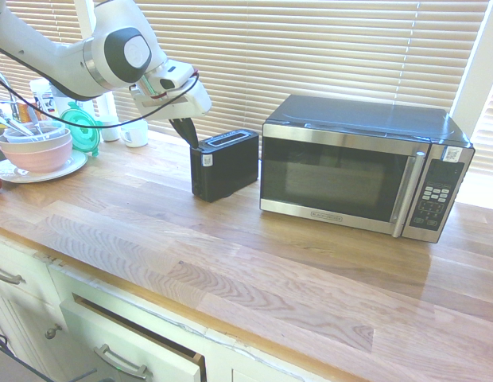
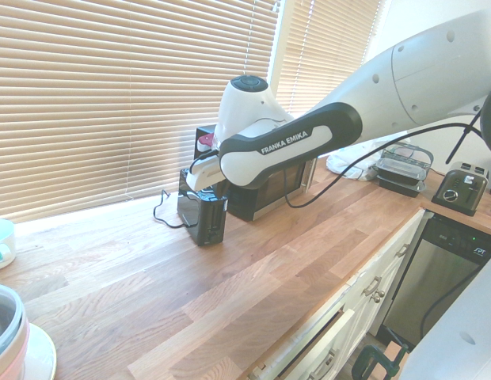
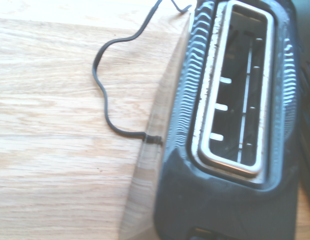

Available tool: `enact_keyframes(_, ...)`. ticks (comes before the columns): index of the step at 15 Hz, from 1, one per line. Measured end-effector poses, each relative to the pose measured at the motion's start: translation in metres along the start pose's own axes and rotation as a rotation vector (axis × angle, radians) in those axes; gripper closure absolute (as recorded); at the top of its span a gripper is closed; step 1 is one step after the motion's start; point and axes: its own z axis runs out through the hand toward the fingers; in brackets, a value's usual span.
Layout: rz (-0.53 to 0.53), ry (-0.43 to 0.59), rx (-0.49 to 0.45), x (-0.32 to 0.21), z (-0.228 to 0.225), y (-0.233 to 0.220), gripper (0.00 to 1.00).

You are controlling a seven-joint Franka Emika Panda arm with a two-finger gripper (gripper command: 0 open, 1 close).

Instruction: Press the toaster

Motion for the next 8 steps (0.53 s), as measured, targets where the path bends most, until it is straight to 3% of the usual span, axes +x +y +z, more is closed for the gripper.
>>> enact_keyframes(8,0.001,-0.041,-0.017,0.003,0.032,0.002,1.00)
